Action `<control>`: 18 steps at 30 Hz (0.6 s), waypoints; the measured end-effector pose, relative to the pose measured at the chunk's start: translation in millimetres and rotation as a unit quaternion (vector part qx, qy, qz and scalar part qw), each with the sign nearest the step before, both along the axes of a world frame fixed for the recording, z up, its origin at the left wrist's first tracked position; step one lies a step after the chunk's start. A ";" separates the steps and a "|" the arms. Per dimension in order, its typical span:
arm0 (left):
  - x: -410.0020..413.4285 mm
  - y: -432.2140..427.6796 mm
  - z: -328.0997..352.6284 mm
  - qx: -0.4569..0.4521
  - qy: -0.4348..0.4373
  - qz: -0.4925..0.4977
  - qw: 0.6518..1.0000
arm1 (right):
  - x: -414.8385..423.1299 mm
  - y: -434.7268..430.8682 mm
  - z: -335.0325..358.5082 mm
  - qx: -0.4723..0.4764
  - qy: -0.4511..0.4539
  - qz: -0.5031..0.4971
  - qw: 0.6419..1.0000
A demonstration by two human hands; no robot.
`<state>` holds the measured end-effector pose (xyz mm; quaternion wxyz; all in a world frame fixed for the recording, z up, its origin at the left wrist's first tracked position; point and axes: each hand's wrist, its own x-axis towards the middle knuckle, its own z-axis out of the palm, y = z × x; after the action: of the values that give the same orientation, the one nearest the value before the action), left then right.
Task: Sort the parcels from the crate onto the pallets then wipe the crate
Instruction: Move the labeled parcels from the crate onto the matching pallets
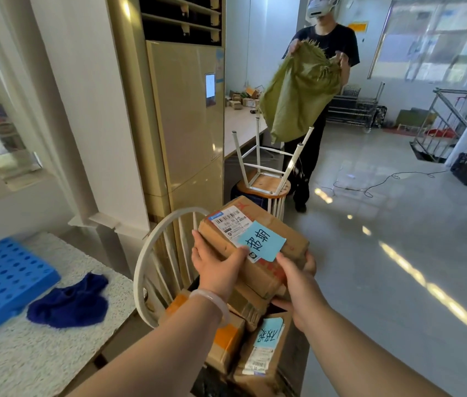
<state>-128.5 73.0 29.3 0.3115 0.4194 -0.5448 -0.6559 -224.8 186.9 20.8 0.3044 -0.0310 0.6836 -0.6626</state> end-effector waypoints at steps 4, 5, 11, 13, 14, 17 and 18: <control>15.6 -24.5 -9.4 0.028 0.001 -0.019 0.999 | -5.5 1.6 6.3 0.018 0.086 -0.017 0.996; 21.7 -26.4 -9.7 0.039 0.013 -0.024 0.999 | -9.2 2.9 9.8 0.025 0.113 -0.009 0.993; 49.4 -24.5 -9.1 0.032 0.044 -0.041 0.998 | -6.5 -14.1 15.0 0.109 0.182 0.214 0.954; 61.2 -34.5 -16.5 -0.006 0.013 -0.024 1.000 | 5.8 -25.9 11.0 0.116 0.199 0.256 0.939; 68.9 -38.8 -17.1 -0.030 0.004 -0.019 0.999 | 14.1 -31.6 11.2 0.111 0.206 0.272 0.933; 98.0 -46.3 -7.2 -0.123 -0.039 -0.030 0.991 | 38.2 -50.1 9.3 0.104 0.225 0.309 0.918; 109.4 -50.0 -7.3 -0.150 -0.069 -0.044 0.985 | 46.1 -55.8 8.4 0.108 0.234 0.324 0.910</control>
<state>-19.1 23.0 22.0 0.3033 0.3883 -0.6749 -0.5493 -178.7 131.1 29.2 0.3354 -0.3721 0.7547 -0.4237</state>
